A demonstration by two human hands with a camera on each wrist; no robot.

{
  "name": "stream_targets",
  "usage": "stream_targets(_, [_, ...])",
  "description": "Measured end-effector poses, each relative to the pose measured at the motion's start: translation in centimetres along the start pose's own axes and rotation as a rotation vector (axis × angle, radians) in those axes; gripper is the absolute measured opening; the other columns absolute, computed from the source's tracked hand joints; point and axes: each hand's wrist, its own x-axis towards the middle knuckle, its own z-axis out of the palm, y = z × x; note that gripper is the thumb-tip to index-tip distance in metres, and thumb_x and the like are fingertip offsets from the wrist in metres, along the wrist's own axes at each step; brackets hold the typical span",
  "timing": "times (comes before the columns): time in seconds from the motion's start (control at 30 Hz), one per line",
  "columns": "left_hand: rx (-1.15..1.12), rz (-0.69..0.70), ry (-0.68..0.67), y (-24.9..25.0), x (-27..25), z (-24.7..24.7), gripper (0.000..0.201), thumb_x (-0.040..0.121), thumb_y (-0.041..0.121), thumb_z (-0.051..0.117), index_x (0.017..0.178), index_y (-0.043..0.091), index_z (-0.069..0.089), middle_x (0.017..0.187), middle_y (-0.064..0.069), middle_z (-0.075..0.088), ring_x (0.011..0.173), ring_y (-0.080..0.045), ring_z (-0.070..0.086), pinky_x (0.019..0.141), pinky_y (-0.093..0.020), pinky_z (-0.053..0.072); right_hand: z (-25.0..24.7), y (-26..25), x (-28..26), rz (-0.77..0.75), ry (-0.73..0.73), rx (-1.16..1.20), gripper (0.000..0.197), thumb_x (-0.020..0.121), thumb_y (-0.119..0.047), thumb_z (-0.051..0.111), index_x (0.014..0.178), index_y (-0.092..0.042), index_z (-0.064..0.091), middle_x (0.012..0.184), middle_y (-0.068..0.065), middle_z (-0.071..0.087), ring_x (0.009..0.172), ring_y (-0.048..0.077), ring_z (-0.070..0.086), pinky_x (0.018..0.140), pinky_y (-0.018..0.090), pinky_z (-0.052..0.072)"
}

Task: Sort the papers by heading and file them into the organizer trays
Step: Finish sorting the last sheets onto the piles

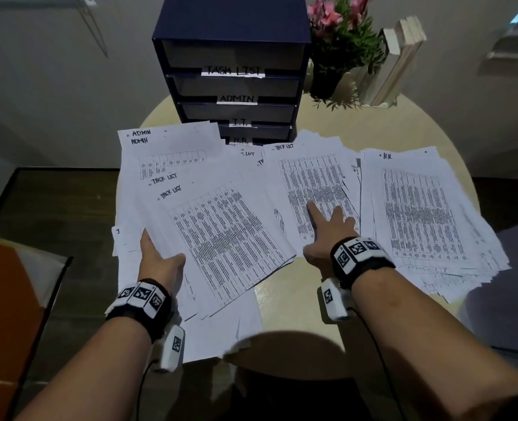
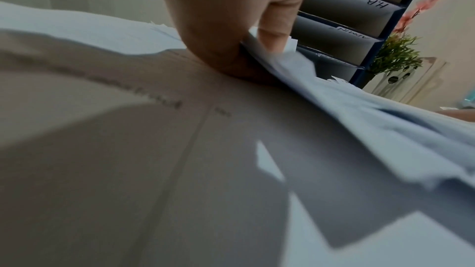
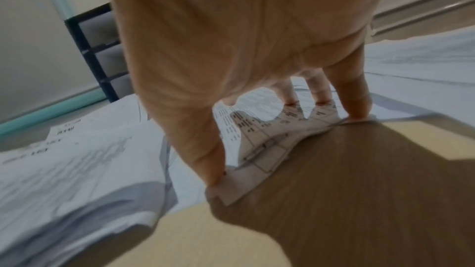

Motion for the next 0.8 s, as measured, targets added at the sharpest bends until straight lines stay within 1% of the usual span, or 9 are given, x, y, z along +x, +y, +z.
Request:
stream_targets(0.13, [0.081, -0.012, -0.012, 0.0, 0.0, -0.3, 0.091, 0.089, -0.005, 0.061, 0.155, 0.030, 0.010, 0.152, -0.007, 0.039, 0.135, -0.031, 0.042, 0.109, -0.043, 0.036, -0.3, 0.1, 0.3, 0.002, 0.082, -0.012, 0.108, 0.080, -0.013, 0.057, 0.146, -0.054, -0.019, 0.161, 0.019, 0.003, 0.146, 0.045, 0.005, 0.100, 0.051, 0.043])
stream_targets(0.23, [0.106, 0.003, -0.011, 0.5, -0.7, -0.2, 0.092, 0.091, -0.005, 0.059, 0.156, 0.031, 0.004, 0.155, -0.008, 0.034, 0.134, -0.031, 0.042, 0.099, -0.035, 0.035, 0.0, 0.5, 0.8, -0.024, 0.237, -0.082, 0.106, 0.084, -0.016, 0.060, 0.148, -0.049, -0.018, 0.140, 0.021, 0.038, 0.129, 0.041, 0.036, 0.084, 0.045, 0.049])
stream_targets(0.4, [0.138, 0.070, -0.013, 1.1, -1.4, 0.1, 0.100, 0.094, -0.008, 0.052, 0.153, 0.043, -0.009, 0.142, 0.007, 0.029, 0.093, -0.007, 0.045, 0.085, -0.027, 0.040, -2.1, 0.6, 0.1, -0.085, 0.332, 0.139, 0.080, 0.089, -0.002, 0.050, 0.155, -0.032, 0.016, 0.091, 0.010, 0.062, 0.075, 0.027, 0.056, 0.062, 0.033, 0.047])
stream_targets(0.47, [0.122, 0.106, -0.041, 0.7, -1.0, -0.2, 0.097, 0.092, -0.013, 0.050, 0.155, 0.042, 0.001, 0.148, 0.017, 0.024, 0.118, -0.004, 0.040, 0.098, -0.026, 0.033, -2.7, -0.7, -1.4, -0.133, 0.405, 0.196, 0.063, 0.094, -0.008, 0.048, 0.151, -0.027, 0.029, 0.076, 0.003, 0.056, 0.068, 0.025, 0.051, 0.058, 0.030, 0.038])
stream_targets(0.57, [0.110, 0.067, -0.092, -0.4, 0.1, -0.7, 0.070, 0.089, -0.009, 0.055, 0.135, 0.043, 0.053, 0.149, 0.010, 0.042, 0.141, -0.014, 0.035, 0.114, -0.034, 0.029, -3.0, -4.0, -4.9, -0.192, 0.433, 0.248, 0.069, 0.089, -0.005, 0.050, 0.151, -0.025, 0.028, 0.080, 0.001, 0.055, 0.072, 0.022, 0.047, 0.063, 0.030, 0.036])
stream_targets(0.67, [-0.045, -0.094, -0.072, -1.2, 1.4, -0.6, 0.018, 0.094, 0.035, 0.058, 0.099, 0.035, 0.075, 0.128, 0.002, 0.061, 0.122, -0.013, 0.053, 0.109, -0.039, 0.037, -2.3, -7.8, -8.5, -0.304, 0.407, 0.191, 0.073, 0.089, -0.005, 0.051, 0.153, -0.024, 0.022, 0.080, -0.003, 0.054, 0.073, 0.021, 0.050, 0.064, 0.029, 0.037])
stream_targets(0.73, [-0.100, -0.171, -0.142, -0.3, 1.0, -0.1, 0.067, 0.088, 0.076, 0.037, 0.109, 0.025, 0.074, 0.111, -0.003, 0.061, 0.100, -0.012, 0.051, 0.097, -0.044, 0.039, -1.0, -9.7, -9.7, -0.422, 0.339, 0.172, 0.063, 0.094, -0.018, 0.053, 0.150, -0.024, 0.027, 0.092, -0.001, 0.063, 0.080, 0.021, 0.058, 0.066, 0.028, 0.041])
stream_targets(0.77, [-0.120, -0.202, -0.161, -0.4, 1.3, 0.0, 0.085, 0.083, 0.085, 0.027, 0.114, 0.020, 0.072, 0.080, 0.008, 0.051, 0.084, -0.012, 0.045, 0.089, -0.043, 0.042, -0.6, -10.5, -10.0, -0.483, 0.265, 0.145, 0.052, 0.095, -0.032, 0.054, 0.143, -0.023, 0.036, 0.098, 0.000, 0.064, 0.087, 0.022, 0.060, 0.068, 0.029, 0.042])
stream_targets(0.8, [-0.128, -0.236, -0.133, -0.1, 1.4, 0.0, 0.091, 0.083, 0.086, 0.021, 0.115, 0.015, 0.068, 0.066, 0.015, 0.035, 0.091, -0.024, 0.059, 0.089, -0.045, 0.044, -0.3, -10.9, -9.9, -0.535, 0.176, 0.112, 0.044, 0.095, -0.048, 0.051, 0.130, -0.022, 0.045, 0.098, 0.000, 0.062, 0.094, 0.025, 0.059, 0.069, 0.032, 0.042])
